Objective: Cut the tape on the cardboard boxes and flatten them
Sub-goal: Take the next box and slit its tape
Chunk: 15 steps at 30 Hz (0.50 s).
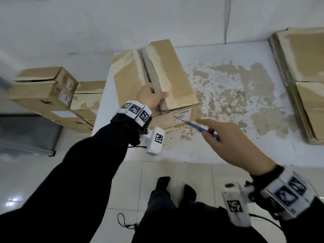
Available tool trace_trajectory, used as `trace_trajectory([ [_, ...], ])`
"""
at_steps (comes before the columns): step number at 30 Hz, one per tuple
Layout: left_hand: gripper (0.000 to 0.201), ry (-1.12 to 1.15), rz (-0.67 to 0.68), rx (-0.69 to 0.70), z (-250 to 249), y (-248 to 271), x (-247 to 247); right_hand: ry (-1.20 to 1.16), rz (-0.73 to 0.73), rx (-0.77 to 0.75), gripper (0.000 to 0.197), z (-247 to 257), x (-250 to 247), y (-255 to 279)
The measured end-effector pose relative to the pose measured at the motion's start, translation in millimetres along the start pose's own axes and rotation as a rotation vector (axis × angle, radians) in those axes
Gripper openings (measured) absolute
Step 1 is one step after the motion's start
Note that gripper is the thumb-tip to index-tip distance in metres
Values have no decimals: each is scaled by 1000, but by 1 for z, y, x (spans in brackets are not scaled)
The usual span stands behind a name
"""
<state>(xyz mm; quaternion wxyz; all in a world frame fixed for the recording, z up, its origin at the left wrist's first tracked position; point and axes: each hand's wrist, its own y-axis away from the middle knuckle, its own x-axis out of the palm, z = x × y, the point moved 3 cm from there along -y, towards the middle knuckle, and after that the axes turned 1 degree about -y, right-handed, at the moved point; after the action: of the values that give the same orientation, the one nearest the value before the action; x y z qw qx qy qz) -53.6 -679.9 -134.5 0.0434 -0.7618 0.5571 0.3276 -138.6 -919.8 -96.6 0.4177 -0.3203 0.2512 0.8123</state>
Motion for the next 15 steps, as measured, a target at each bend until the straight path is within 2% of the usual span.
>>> trace_trajectory([
  [2, 31, -118, 74, 53, -6, 0, -8, -163, -102, 28, 18, -13, -13, -1],
  [6, 28, -586, 317, 173, -21, -8, -41, -212, -402, 51, 21, -39, -45, -34],
  [7, 27, -741, 338, 194, -22, -14, -49, -197, -461, 60, 22, -47, -54, -44],
  [9, 20, -1017, 277, 273, -28, -27, -65, -186, -531, 148, 25, -67, -68, -63],
  [11, 24, -1171, 146, 332, -36, -38, -78, -319, -470, 256, 25, -79, -66, -76],
  [13, 29, -1222, 40, 373, -43, -46, -81, -608, -334, 337, 26, -76, -45, -78],
  [15, 30, -1231, 3, 393, -40, -48, -73, -890, -225, 360, 26, -58, -18, -68],
])
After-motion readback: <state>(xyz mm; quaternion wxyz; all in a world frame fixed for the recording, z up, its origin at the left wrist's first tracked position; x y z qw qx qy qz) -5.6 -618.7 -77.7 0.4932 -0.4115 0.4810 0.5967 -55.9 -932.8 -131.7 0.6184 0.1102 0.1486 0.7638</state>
